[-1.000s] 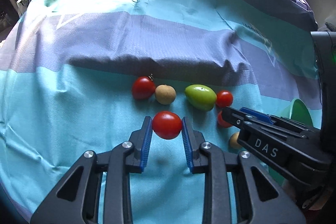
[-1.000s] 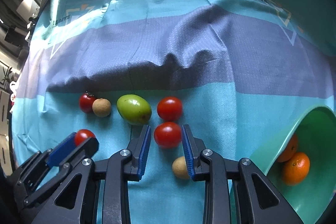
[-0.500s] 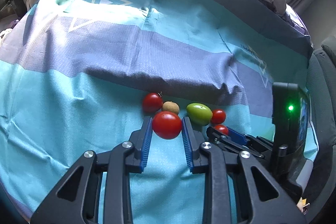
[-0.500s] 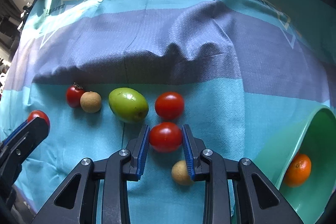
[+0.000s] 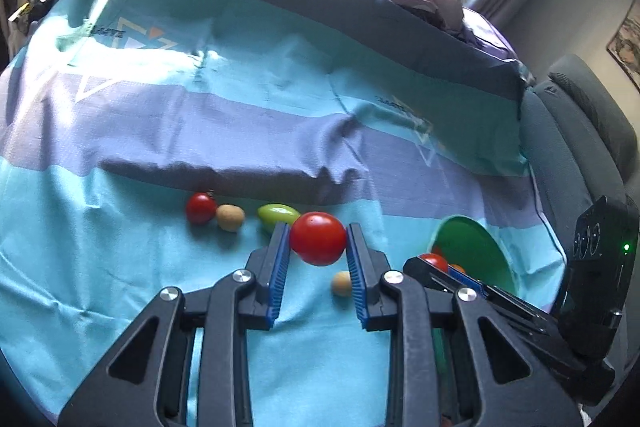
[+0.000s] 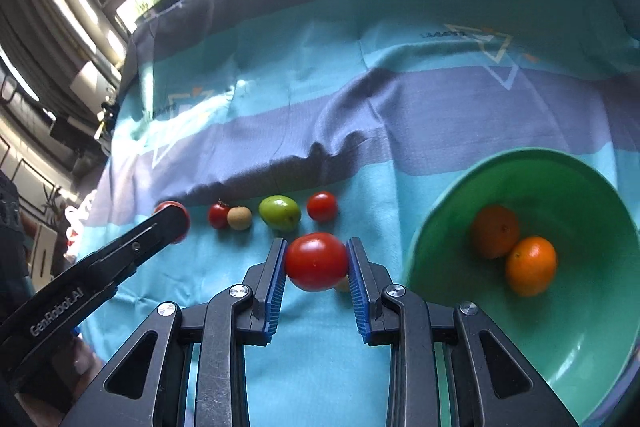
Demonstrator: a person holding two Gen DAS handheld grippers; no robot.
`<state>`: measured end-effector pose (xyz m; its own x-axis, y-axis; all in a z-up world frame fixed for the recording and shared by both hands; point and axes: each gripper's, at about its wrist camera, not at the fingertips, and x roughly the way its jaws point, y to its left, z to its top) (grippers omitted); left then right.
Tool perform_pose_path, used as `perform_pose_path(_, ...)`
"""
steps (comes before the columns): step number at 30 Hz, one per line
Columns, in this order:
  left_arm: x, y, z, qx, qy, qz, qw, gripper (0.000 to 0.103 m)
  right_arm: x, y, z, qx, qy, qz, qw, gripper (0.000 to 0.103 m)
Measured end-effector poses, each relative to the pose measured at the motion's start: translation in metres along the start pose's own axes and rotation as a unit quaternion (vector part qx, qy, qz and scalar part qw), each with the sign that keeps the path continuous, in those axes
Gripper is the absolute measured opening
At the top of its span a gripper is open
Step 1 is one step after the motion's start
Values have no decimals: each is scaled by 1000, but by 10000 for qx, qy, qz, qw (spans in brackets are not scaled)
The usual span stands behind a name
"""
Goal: Organize fruits
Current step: 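Move both grippers with their red tomatoes over the green bowl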
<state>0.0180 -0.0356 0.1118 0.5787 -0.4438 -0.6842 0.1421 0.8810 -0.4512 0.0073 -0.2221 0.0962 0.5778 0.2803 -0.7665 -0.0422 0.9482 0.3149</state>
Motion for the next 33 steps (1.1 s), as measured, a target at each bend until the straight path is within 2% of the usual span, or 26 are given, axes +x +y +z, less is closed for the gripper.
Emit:
perform_pose_path(5, 3, -41, -14, 435, 134, -527, 9976, 28, -39, -33, -6, 451, -583, -250, 9970, 30)
perform_pose_path(9, 8, -67, -25, 801, 238, -695, 9941, 28, -58, -61, -8, 849, -865, -303, 9922, 30)
perform_pose_path(12, 16, -81, -30, 889, 397, -822, 9918, 28, -68, -77, -11, 1037, -965, -342, 9893, 30)
perform_pose_path(19, 38, -119, -36, 1247, 564, -674, 9883, 28, -75, -109, -19, 1285, -912, -393, 9867, 30)
perform_pose_path(24, 52, -138, -40, 1461, 465, -415, 9873, 28, -75, -126, -21, 1425, -873, -448, 9849, 30)
perform_pose_path(27, 67, -144, -45, 1486, 648, -475, 9856, 28, -73, -135, -23, 1514, -823, -407, 9842, 30)
perform_pose_path(33, 84, -158, -55, 1720, 809, -341, 9812, 28, -67, -150, -25, 1675, -668, -554, 9821, 30)
